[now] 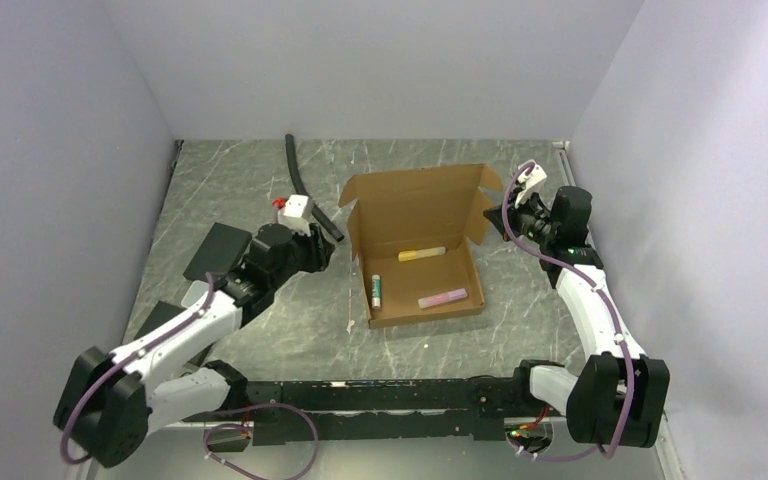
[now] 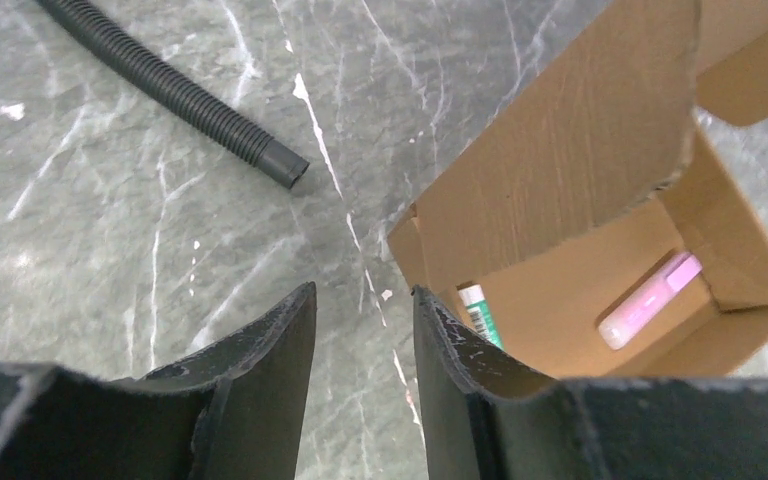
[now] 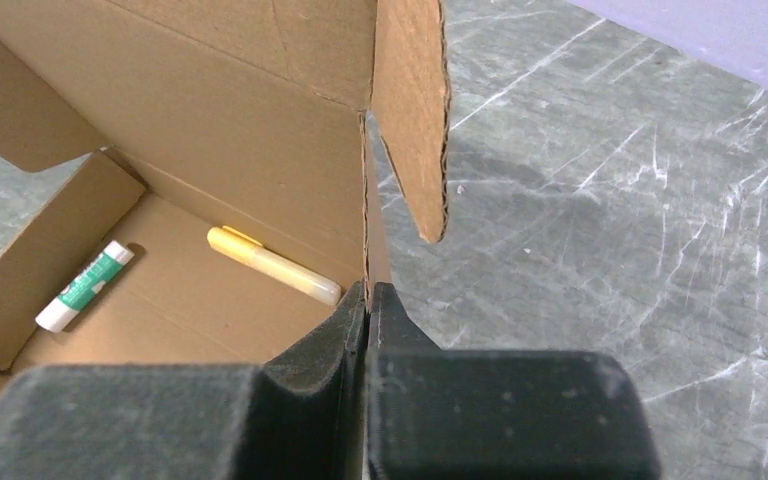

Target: Fold the paper box

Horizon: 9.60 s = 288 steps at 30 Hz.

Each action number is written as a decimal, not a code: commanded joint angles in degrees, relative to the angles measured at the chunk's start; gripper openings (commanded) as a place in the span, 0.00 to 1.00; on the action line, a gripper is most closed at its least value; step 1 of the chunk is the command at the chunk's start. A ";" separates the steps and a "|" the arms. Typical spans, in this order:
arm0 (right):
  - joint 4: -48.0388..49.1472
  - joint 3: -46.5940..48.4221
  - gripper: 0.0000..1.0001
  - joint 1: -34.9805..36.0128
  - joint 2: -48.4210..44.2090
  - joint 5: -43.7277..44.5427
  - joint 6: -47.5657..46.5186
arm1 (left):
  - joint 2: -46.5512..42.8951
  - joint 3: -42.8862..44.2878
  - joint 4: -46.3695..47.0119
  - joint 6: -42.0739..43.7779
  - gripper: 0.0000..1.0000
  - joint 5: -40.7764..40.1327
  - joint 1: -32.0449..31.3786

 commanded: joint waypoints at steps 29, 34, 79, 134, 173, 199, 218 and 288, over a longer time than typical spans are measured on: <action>-3.53 -0.56 0.00 -0.78 2.17 -12.86 -5.18 | 29.25 -4.73 55.25 28.73 0.51 31.43 5.30; -5.61 -1.01 0.00 -1.01 2.39 -17.61 -5.10 | 31.03 -3.46 55.33 26.69 0.48 37.23 8.04; -1.13 -0.29 0.20 2.26 5.24 -28.05 15.21 | 31.98 -8.48 61.68 18.37 0.47 40.74 9.26; 16.70 -6.18 0.73 -0.49 2.94 -14.41 -1.92 | 27.63 -11.42 58.77 18.20 0.48 41.83 10.15; 9.72 -2.93 0.00 12.61 3.46 0.00 16.02 | 28.36 -11.25 58.61 17.82 0.48 42.77 10.23; -8.69 -10.26 0.00 13.48 -0.22 6.02 -7.62 | 17.94 -17.35 54.71 15.36 0.54 41.47 10.17; -6.89 -10.99 0.00 13.43 0.66 8.83 -9.46 | -7.38 -20.00 20.44 0.98 0.99 27.75 8.48; -33.16 1.66 0.09 17.78 9.15 6.62 -22.60 | 27.83 24.64 -22.38 9.98 0.61 23.69 -4.51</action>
